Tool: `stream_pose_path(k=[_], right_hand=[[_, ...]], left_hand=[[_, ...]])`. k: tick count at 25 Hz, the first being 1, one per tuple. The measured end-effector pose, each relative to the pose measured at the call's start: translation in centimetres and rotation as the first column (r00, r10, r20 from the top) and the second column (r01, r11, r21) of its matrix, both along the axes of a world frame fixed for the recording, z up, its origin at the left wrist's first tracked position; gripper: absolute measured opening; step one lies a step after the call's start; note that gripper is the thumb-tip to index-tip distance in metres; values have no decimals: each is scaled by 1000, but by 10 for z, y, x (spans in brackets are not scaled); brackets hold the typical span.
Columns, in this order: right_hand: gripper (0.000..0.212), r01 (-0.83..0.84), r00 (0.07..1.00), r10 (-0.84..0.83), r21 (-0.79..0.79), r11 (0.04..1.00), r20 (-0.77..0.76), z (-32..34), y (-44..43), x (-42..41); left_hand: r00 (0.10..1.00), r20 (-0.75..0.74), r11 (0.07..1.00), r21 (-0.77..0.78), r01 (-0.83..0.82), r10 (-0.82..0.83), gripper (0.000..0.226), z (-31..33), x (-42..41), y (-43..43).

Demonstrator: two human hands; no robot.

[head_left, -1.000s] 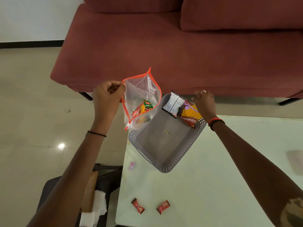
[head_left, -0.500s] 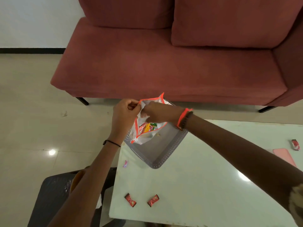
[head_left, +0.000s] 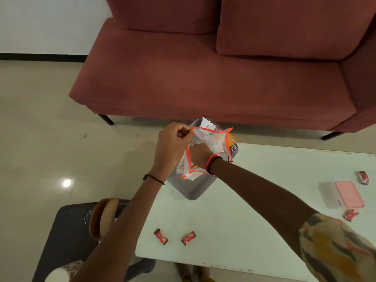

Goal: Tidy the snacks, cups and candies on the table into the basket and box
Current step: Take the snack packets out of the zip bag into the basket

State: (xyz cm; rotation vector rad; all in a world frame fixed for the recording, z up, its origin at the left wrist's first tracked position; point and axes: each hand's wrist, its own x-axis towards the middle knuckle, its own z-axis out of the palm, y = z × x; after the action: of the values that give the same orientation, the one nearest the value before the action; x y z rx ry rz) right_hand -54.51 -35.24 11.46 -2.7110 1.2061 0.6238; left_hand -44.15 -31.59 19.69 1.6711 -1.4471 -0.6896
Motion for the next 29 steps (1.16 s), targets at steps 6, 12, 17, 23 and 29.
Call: stream_pose_path(k=[6,12,17,23,29], right_hand=[[31,30,991,-30,0,1000,132,14,-5,-1],[24,155,922,-180,99,983,344,70,-8,0],[13,277,692,-403,295,914,599,121,-17,-12],[19,93,17,-824,820,565,566,135,-40,-44],[31,199,-274,-837,879,433,474,86,-80,-88]], left_hand=[[997,66,998,51,-43,40,11,-8,13,0],[987,62,979,136,-154,147,13,-6,49,-4],[982,49,964,189,-187,181,14,6,78,-14],[980,4,966,166,-196,198,13,17,102,-24],[964,-26,954,153,-259,266,9,15,121,-27]])
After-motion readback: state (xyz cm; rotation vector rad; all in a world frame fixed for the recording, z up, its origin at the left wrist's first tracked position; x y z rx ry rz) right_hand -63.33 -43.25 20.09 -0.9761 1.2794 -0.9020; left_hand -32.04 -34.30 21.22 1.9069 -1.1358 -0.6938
